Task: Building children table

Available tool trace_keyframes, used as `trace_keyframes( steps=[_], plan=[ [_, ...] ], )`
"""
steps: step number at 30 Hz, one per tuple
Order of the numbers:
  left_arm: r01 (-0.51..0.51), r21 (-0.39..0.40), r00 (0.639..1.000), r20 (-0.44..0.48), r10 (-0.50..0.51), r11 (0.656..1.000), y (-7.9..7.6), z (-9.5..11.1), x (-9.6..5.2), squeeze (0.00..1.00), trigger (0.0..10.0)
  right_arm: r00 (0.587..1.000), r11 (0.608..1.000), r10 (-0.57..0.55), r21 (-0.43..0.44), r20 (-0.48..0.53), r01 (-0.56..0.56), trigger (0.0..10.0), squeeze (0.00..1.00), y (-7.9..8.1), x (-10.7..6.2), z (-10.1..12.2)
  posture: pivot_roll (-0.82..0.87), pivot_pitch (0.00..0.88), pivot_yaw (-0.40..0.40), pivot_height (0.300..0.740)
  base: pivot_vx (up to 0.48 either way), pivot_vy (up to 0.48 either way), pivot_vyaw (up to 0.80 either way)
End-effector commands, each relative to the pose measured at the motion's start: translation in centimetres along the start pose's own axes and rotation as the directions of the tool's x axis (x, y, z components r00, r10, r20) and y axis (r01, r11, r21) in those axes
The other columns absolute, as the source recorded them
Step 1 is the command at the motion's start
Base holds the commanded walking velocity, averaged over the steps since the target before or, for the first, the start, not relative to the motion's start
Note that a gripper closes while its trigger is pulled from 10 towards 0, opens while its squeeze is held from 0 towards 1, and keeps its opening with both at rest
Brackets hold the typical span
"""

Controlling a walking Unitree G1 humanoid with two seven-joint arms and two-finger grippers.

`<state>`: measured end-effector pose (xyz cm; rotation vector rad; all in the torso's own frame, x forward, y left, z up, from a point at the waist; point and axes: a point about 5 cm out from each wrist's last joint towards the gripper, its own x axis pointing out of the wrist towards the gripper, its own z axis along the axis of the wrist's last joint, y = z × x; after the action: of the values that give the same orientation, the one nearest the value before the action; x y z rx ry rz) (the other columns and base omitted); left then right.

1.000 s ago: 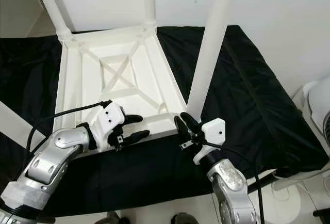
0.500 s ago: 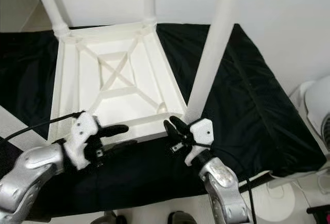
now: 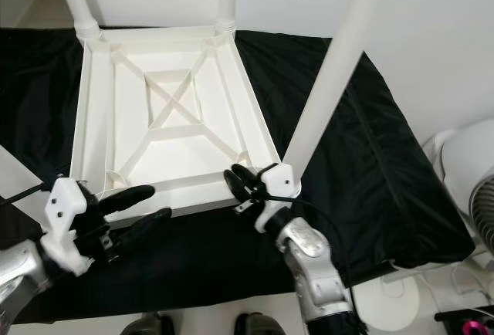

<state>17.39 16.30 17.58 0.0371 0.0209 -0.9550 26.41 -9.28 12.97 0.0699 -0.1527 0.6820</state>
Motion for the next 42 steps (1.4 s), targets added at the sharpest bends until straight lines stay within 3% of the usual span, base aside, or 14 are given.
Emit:
trace_keyframes(
  steps=[1,4,5,6,9,11,16,18,26,32,33,35,36,42],
  plan=[
    [0.057,-0.025,0.998,0.017,-0.056,0.998,-0.7,0.6,-0.6,1.0,10.0,1.0,1.0,0.013,0.0,-0.018,-0.013,10.0,0.0,0.0,0.0,-0.6,0.13,0.111,-0.094,0.74,0.0,0.0,0.0],
    [-0.016,0.029,0.999,-0.032,0.017,0.999,-0.3,0.8,-2.2,1.0,10.0,0.999,0.999,0.043,-0.001,-0.02,-0.043,10.0,0.0,-0.1,0.7,-0.6,0.16,0.112,-0.122,0.74,0.0,0.0,0.0],
    [-0.049,0.052,0.997,-0.051,0.052,0.997,-0.1,0.9,-2.9,0.79,10.0,0.998,0.999,0.053,-0.004,-0.021,-0.054,10.0,0.0,-0.2,0.9,-0.6,0.17,0.112,-0.126,0.74,0.0,0.0,0.0],
    [-0.083,0.065,0.993,-0.079,0.088,0.994,0.3,1.0,-3.6,0.0,10.0,0.998,0.998,0.062,-0.01,-0.024,-0.062,10.0,0.0,-0.4,1.2,-0.6,0.18,0.11,-0.138,0.74,0.0,0.0,0.0],
    [-0.11,0.067,0.988,-0.101,0.117,0.992,0.5,1.1,-4.3,0.0,10.0,0.997,0.998,0.068,-0.017,-0.026,-0.068,10.0,0.0,-0.6,1.4,-0.7,0.19,0.11,-0.14,0.74,0.0,0.0,0.0],
    [-0.191,0.177,0.959,-0.178,0.223,0.965,1.4,2.3,-6.7,0.0,10.0,0.997,0.997,0.073,-0.034,-0.025,-0.073,10.0,0.0,-1.3,2.2,-0.6,0.19,0.109,-0.143,0.74,0.0,0.0,0.0],
    [-0.214,0.24,0.935,-0.23,0.27,0.947,1.8,3.3,-7.9,0.0,10.0,0.997,0.996,0.076,-0.047,-0.025,-0.077,10.0,0.0,-1.6,2.4,-0.6,0.2,0.105,-0.142,0.74,0.0,0.0,0.0],
    [-0.244,0.327,0.898,-0.28,0.34,0.913,2.4,4.8,-9.2,0.0,10.0,0.997,0.996,0.074,-0.055,-0.024,-0.075,10.0,0.0,-2.0,2.5,-0.6,0.2,0.103,-0.139,0.74,0.0,0.0,0.0],
    [-0.273,0.433,0.85,-0.31,0.426,0.859,3.5,6.7,-10.8,0.0,10.0,0.998,0.996,0.066,-0.063,-0.02,-0.067,10.0,0.0,-2.3,2.6,-0.7,0.19,0.101,-0.126,0.74,0.0,0.0,0.0],
    [-0.366,0.504,0.714,-0.386,0.584,0.782,5.8,7.5,-14.5,0.0,10.0,0.998,0.996,0.061,-0.064,-0.007,-0.061,10.0,0.0,-2.3,2.6,-0.9,0.19,0.1,-0.109,0.74,0.0,0.0,0.0],
    [-0.366,0.504,0.714,-0.386,0.584,0.782,5.8,7.5,-14.5,0.0,10.0,0.998,0.996,0.061,-0.064,-0.007,-0.061,10.0,0.0,-2.3,2.6,-0.9,0.19,0.1,-0.109,0.74,0.0,0.0,0.0],
    [-0.394,0.531,0.685,-0.375,0.625,0.75,6.5,7.7,-15.2,0.0,10.0,0.998,0.996,0.056,-0.063,-0.004,-0.056,10.0,0.0,-2.2,2.6,-1.0,0.18,0.101,-0.105,0.74,0.0,0.0,0.0],
    [-0.478,0.569,0.624,-0.317,0.714,0.67,8.2,8.4,-16.4,0.0,10.0,0.999,0.997,0.043,-0.06,0.003,-0.043,10.0,0.0,-2.2,2.5,-1.0,0.18,0.1,-0.101,0.74,0.0,0.0,0.0],
    [-0.59,0.61,0.561,-0.162,0.812,0.529,11.1,8.5,-16.3,0.0,10.0,0.999,0.998,0.035,-0.055,0.013,-0.035,10.0,0.0,-2.0,2.5,-1.0,0.17,0.099,-0.093,0.74,0.0,0.0,0.0]
  ],
)
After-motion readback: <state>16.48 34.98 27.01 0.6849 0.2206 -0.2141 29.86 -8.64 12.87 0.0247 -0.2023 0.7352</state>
